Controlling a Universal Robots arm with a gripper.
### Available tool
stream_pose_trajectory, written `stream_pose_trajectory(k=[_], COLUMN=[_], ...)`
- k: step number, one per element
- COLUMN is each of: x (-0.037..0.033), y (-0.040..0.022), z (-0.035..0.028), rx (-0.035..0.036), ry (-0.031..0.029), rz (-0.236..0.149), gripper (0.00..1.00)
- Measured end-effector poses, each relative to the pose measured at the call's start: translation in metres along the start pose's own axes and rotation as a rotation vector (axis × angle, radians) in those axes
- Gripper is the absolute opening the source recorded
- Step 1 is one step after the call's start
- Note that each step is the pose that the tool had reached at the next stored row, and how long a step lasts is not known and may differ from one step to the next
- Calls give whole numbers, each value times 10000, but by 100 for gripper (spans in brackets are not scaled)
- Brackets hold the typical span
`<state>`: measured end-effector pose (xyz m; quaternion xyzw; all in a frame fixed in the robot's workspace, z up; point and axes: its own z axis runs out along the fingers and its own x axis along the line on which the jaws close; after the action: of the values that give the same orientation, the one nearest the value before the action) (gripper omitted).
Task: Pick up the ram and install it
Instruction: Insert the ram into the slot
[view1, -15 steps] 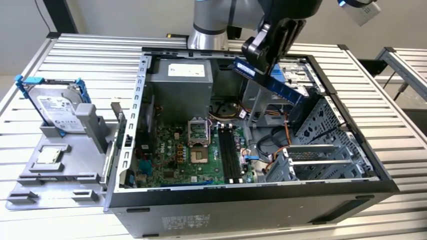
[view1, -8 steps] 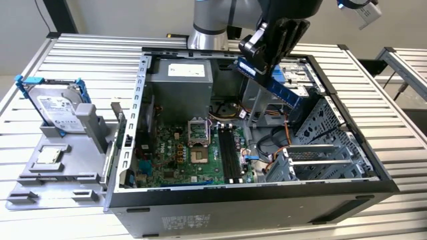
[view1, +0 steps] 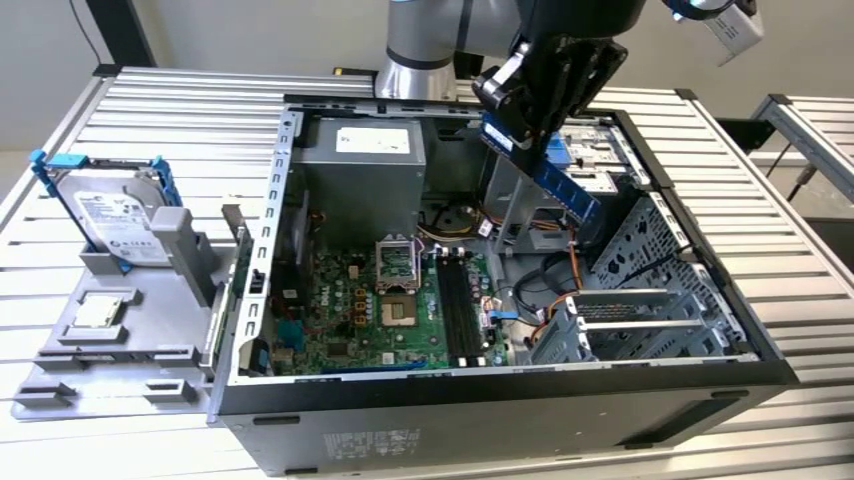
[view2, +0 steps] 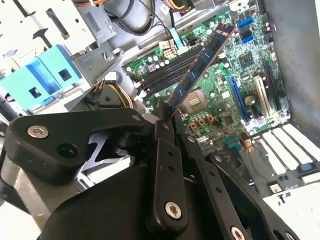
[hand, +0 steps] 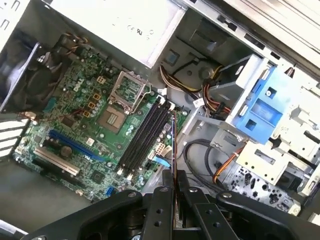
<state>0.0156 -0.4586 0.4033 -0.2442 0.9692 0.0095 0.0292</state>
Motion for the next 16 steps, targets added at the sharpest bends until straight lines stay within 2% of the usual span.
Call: stream_pose_trajectory(k=[8, 16], x=[0, 0], y=[0, 0], z=[1, 1], rx=[38, 49], ry=[61, 161], rz=[1110, 2153], gripper=[0, 0])
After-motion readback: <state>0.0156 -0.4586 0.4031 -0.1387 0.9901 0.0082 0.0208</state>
